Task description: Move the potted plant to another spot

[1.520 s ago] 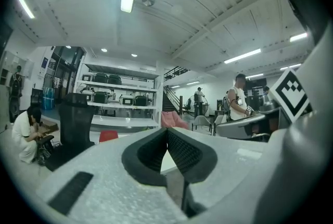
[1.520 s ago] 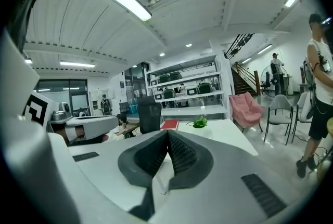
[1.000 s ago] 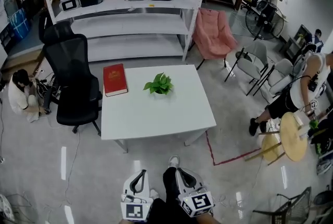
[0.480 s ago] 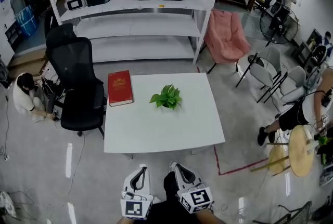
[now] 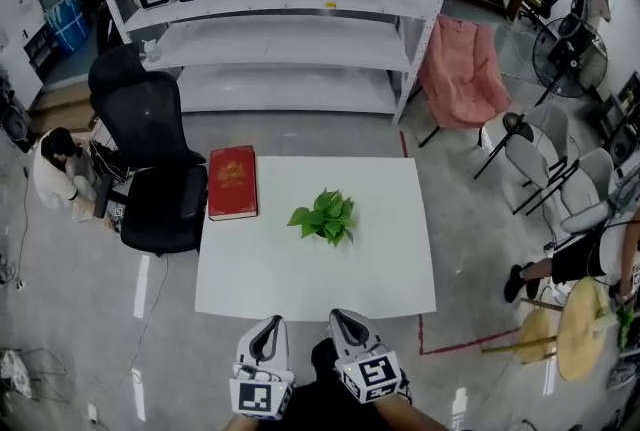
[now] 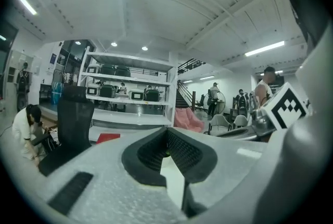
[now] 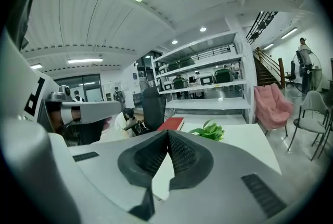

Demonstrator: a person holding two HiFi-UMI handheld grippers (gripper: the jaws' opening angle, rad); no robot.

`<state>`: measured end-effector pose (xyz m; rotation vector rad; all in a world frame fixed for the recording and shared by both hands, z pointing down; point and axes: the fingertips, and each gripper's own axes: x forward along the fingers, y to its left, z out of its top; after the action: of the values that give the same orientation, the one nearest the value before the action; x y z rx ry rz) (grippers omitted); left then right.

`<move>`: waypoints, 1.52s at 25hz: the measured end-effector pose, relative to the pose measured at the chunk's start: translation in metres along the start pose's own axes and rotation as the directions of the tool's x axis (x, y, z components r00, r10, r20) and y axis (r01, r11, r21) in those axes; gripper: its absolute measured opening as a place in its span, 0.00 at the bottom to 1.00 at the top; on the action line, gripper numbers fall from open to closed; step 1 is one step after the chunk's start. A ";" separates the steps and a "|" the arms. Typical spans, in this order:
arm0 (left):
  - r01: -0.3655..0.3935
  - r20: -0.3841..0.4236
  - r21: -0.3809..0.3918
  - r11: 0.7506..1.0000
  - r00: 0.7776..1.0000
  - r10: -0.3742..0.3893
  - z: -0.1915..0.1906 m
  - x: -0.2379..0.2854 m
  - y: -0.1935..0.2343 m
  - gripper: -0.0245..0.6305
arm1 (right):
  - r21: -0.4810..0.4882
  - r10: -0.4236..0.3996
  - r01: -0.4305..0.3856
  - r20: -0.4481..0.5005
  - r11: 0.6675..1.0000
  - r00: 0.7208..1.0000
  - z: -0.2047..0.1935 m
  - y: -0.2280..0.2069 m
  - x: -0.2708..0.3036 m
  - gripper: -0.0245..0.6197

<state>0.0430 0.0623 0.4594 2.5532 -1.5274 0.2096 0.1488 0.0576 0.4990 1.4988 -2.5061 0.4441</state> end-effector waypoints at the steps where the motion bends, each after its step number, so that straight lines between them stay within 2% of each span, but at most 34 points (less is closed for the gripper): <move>1: -0.008 -0.002 -0.013 1.000 1.000 0.008 0.002 0.009 0.001 0.06 | -0.001 0.015 -0.015 -0.013 1.000 1.000 0.001 -0.006 0.008 0.05; 4: -0.037 -0.013 -0.039 0.999 0.999 0.036 0.008 0.034 0.003 0.06 | -0.016 0.047 -0.048 -0.031 0.999 0.998 0.004 -0.025 0.030 0.05; 10: -0.115 0.044 -0.077 0.990 0.992 0.119 0.029 0.067 0.014 0.06 | -0.030 0.090 -0.093 -0.075 0.995 0.993 -0.002 -0.056 0.067 0.05; 17: -0.127 0.052 -0.070 0.989 0.990 0.131 0.037 0.087 0.025 0.06 | -0.052 0.086 -0.096 -0.164 0.994 0.983 -0.008 -0.072 0.110 0.05; 21: -0.076 0.031 -0.047 0.996 0.997 0.078 0.037 0.094 0.036 0.06 | -0.075 0.065 -0.083 -0.214 0.994 0.975 -0.020 -0.077 0.133 0.05; 24: -0.024 0.068 -0.025 0.999 0.997 0.025 0.046 0.106 0.051 0.06 | -0.098 0.026 -0.052 -0.253 0.994 0.967 -0.030 -0.082 0.151 0.05; 29: 0.075 0.039 -0.017 0.997 0.996 -0.075 0.047 0.115 0.068 0.06 | -0.130 -0.046 -0.002 -0.363 0.991 0.931 -0.054 -0.085 0.170 0.05; 34: 0.115 0.040 -0.034 0.993 0.993 -0.114 0.046 0.124 0.089 0.06 | -0.282 -0.117 -0.021 -0.464 0.959 0.878 -0.078 -0.088 0.195 0.05; 38: 0.132 0.021 -0.053 0.990 0.991 -0.131 0.041 0.131 0.100 0.06 | -0.366 -0.167 -0.027 -0.488 0.930 0.857 -0.081 -0.093 0.212 0.05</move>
<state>0.0176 -0.1054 0.4521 2.6074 -1.3448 0.1279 0.1308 -0.1309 0.6551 1.1387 -1.9704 0.2957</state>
